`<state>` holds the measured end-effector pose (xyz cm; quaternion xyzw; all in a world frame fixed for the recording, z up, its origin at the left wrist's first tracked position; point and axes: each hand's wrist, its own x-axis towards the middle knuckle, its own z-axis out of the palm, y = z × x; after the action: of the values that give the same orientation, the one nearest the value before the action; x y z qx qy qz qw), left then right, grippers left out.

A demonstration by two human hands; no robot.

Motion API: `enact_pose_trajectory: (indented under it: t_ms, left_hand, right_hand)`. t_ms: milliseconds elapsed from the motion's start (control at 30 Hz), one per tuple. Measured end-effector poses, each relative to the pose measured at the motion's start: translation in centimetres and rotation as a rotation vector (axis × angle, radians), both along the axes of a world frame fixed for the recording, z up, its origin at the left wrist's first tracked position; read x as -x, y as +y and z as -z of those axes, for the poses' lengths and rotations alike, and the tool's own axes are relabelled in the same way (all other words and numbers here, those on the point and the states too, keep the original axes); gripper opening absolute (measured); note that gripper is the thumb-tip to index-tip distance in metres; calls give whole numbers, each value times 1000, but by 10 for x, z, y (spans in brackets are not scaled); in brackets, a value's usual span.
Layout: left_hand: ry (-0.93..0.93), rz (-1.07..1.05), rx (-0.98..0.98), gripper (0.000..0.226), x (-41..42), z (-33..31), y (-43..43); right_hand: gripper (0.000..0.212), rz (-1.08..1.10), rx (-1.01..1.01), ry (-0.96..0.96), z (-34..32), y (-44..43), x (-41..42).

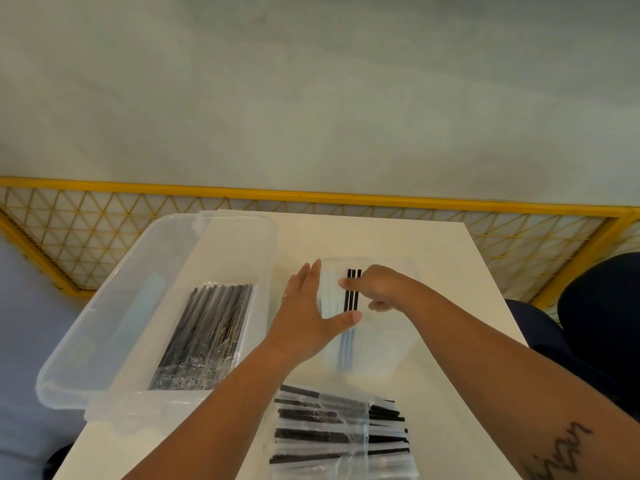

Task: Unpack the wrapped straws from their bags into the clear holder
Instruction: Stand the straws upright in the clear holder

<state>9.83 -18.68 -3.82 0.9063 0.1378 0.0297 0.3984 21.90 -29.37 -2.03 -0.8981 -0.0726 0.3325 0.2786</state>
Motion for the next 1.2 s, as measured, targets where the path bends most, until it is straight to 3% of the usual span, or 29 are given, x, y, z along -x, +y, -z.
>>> enact_pose_trajectory:
  t_ms: [133, 367, 500, 633, 833, 967, 1200]
  left_hand:
    - [-180, -47, -69, 81, 26, 11, -13]
    - [-289, -91, -98, 74, 68, 49, -36]
    - [-208, -100, -62, 83, 80, 73, -47]
    - [-157, -50, -6, 78, 86, 101, -58]
    - [19, 124, 68, 69, 89, 133, -70]
    - [13, 165, 12, 68, 89, 148, -75]
    - [13, 193, -100, 68, 92, 158, -77]
  right_hand:
    - [46, -100, -19, -260, -20, -20, 13]
    - [32, 72, -535, -504, -21, -74, 63]
    - [28, 174, -705, -746, 12, -96, 96]
    - [37, 148, -717, -966, 66, -109, 114]
    - [49, 93, -667, -858, 132, -114, 130]
    - [49, 35, -643, -715, 164, -117, 133]
    - [50, -103, -370, -355, 185, -127, 135]
